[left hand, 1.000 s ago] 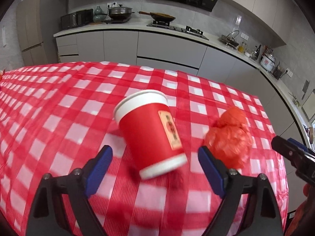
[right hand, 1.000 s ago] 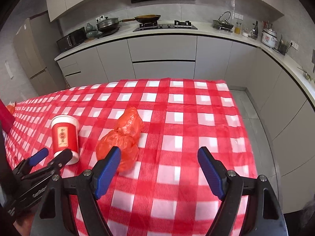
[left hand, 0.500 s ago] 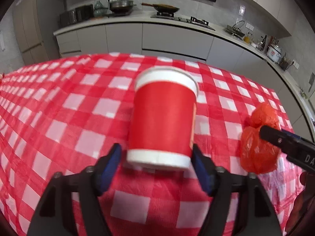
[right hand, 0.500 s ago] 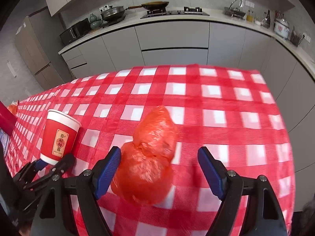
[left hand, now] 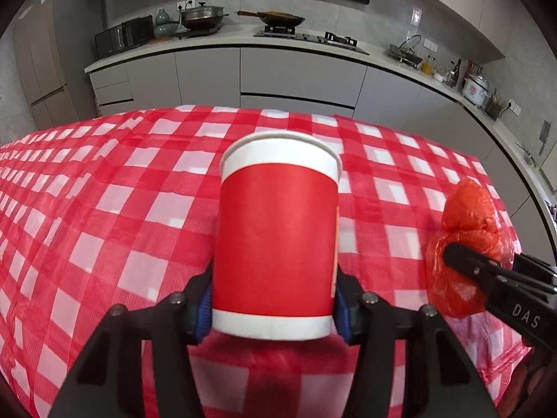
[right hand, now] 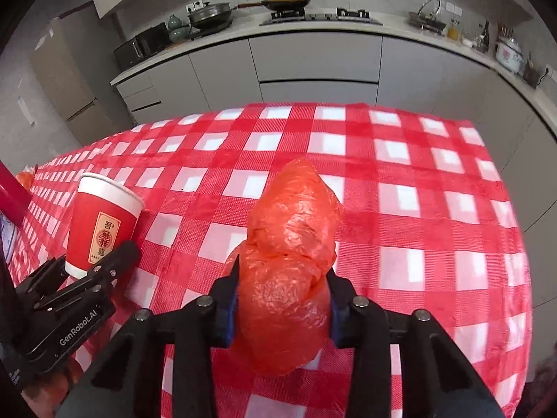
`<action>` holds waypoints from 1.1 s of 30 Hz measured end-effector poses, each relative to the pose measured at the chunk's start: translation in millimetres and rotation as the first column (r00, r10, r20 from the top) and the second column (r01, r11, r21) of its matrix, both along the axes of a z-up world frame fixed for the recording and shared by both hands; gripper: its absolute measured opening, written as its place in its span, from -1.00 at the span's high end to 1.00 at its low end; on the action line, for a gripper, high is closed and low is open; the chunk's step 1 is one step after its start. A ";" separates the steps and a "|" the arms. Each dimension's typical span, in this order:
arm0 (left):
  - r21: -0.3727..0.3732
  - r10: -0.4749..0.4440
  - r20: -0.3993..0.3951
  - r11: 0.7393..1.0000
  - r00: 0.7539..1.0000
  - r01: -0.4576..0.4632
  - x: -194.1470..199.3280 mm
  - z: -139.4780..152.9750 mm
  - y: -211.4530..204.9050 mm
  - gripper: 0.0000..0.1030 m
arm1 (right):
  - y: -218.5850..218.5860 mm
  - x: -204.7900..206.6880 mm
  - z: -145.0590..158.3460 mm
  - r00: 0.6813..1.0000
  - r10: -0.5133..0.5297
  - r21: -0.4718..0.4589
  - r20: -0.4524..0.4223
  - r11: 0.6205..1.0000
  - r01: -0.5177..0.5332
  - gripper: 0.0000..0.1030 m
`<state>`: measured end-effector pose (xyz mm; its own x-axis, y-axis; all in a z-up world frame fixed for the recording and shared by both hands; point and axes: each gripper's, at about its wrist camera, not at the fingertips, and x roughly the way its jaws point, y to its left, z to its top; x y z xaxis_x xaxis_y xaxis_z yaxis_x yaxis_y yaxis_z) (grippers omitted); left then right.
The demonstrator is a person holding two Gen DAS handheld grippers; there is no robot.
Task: Collect trash
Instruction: 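Carry the red bag and red cup with both tools over the bin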
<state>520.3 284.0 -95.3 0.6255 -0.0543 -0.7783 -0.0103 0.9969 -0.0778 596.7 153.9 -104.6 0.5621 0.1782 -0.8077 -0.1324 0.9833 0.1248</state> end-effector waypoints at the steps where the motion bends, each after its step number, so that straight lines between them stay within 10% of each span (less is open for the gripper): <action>1: -0.001 -0.001 0.006 1.000 1.000 0.001 -3.4 2.2 -1.8 -0.08 | -1.1 -3.3 2.5 1.000 0.002 -0.006 0.008 1.000 -0.002 0.22; 33: 0.002 -0.053 0.178 0.999 0.983 0.054 -181.9 69.2 -109.9 -0.08 | -150.1 -219.3 81.7 0.985 0.032 0.003 0.168 0.999 -0.033 0.22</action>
